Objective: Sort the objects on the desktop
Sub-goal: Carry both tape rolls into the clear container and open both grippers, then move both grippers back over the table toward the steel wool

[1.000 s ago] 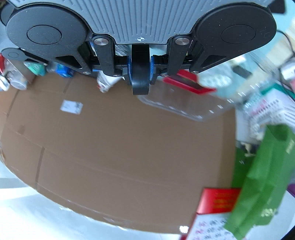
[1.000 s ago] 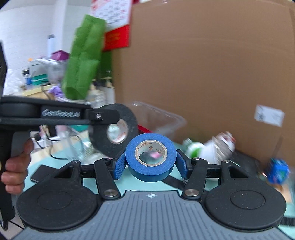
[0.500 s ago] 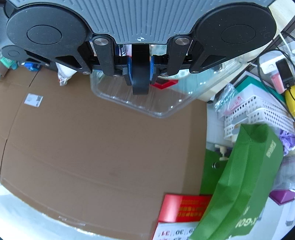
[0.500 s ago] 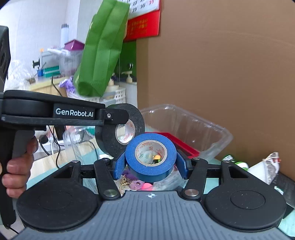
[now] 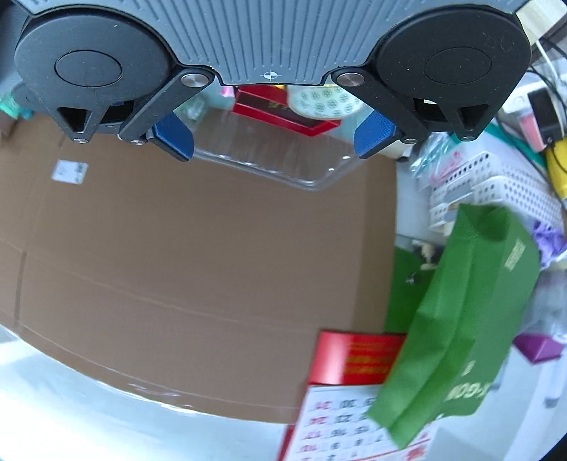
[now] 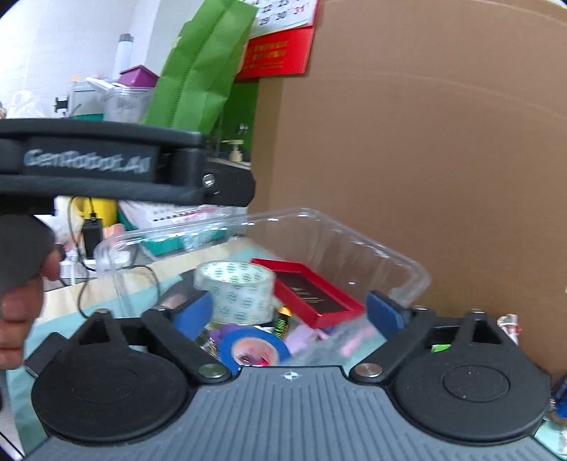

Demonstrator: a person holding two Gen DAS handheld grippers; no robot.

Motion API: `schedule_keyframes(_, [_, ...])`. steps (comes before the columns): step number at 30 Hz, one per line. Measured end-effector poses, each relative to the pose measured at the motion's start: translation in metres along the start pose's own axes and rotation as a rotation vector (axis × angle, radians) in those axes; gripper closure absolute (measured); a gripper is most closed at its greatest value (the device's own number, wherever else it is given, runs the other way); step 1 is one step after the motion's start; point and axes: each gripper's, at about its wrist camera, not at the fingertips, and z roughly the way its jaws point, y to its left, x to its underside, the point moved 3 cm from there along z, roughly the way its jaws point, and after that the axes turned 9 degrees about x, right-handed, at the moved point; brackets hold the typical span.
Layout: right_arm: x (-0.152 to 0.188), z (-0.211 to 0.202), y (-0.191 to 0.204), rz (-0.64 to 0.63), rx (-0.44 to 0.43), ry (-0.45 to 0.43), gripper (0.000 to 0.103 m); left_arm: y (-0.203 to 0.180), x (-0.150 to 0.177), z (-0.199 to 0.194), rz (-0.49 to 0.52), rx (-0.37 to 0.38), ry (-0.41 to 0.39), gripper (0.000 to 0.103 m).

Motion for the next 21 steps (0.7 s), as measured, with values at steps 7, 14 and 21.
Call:
schedule_keyframes(7, [0.009,-0.008,-0.005,0.002,-0.001,0.026,0.001,-0.017,0.015,0.004,0.052,0.011,0.06,0.0])
schedule_keyframes(14, [0.016,-0.011,-0.013,0.028,0.02,0.062,0.0,-0.025,0.023,0.009,0.004,0.004,0.14,0.0])
schedule_keyframes(21, [0.022,-0.019,-0.019,0.045,0.04,0.07,0.0,-0.039,0.027,0.008,0.028,0.012,0.171,0.0])
